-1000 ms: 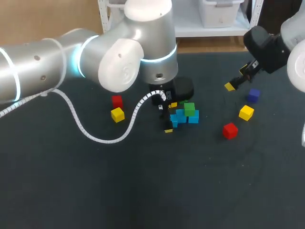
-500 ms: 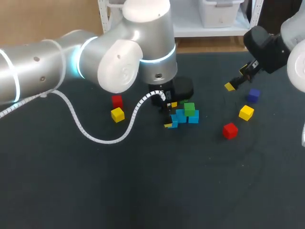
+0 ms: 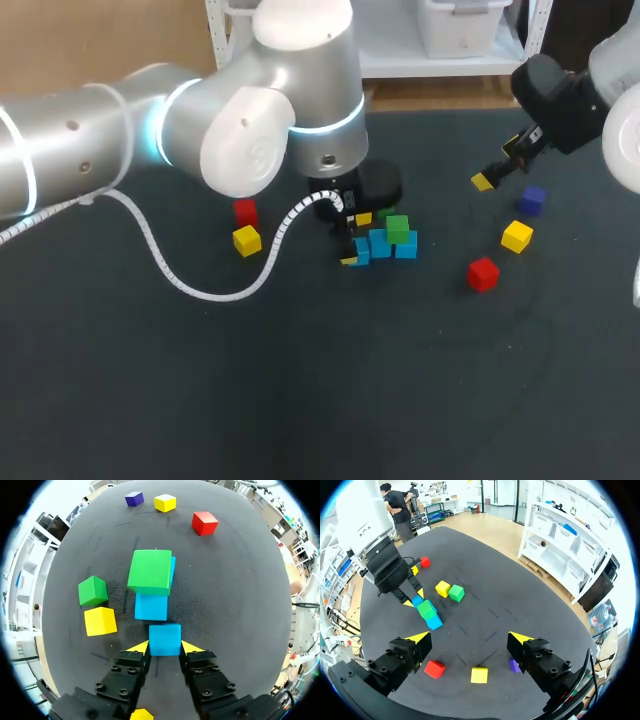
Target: Place the blue cubes, place green cubes on the blue cubes, place the yellow cubes on the green cubes, then place the red cubes on the yellow cubes, and place purple cube on the red cubes.
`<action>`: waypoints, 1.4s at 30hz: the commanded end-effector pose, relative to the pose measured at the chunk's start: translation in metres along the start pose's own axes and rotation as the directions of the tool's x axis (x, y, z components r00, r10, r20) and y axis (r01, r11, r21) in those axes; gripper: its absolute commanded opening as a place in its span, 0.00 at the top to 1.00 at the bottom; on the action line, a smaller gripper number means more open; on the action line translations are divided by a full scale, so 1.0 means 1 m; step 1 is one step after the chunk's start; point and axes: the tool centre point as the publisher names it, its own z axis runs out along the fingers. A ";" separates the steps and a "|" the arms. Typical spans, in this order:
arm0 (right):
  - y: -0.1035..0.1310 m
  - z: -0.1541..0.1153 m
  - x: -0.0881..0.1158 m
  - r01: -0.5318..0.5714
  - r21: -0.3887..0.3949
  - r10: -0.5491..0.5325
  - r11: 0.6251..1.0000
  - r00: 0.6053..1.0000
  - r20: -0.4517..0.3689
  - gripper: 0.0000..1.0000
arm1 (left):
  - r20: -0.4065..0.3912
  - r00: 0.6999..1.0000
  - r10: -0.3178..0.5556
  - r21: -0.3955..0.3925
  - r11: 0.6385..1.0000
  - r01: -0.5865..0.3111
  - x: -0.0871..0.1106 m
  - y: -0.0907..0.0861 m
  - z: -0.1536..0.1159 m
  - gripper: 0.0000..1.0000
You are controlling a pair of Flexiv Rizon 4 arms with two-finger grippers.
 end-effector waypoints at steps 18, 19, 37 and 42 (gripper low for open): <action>0.000 0.000 0.000 0.000 0.000 0.000 1.000 1.000 0.001 0.00 | 0.007 0.994 0.109 -0.025 0.994 -0.108 0.001 0.016 0.001 0.75; 0.000 0.000 0.000 0.000 0.000 0.000 1.000 1.000 0.001 0.00 | 0.008 0.994 0.113 -0.023 0.993 -0.113 0.001 0.015 0.001 0.74; 0.000 0.000 0.000 0.000 0.000 0.000 1.000 1.000 0.001 0.00 | 0.004 0.995 0.104 -0.024 0.994 -0.104 0.000 0.019 0.002 0.59; 0.000 0.000 0.000 0.000 0.000 0.000 1.000 1.000 0.001 0.00 | -0.005 0.996 0.086 -0.022 0.996 -0.086 0.000 0.018 0.002 0.00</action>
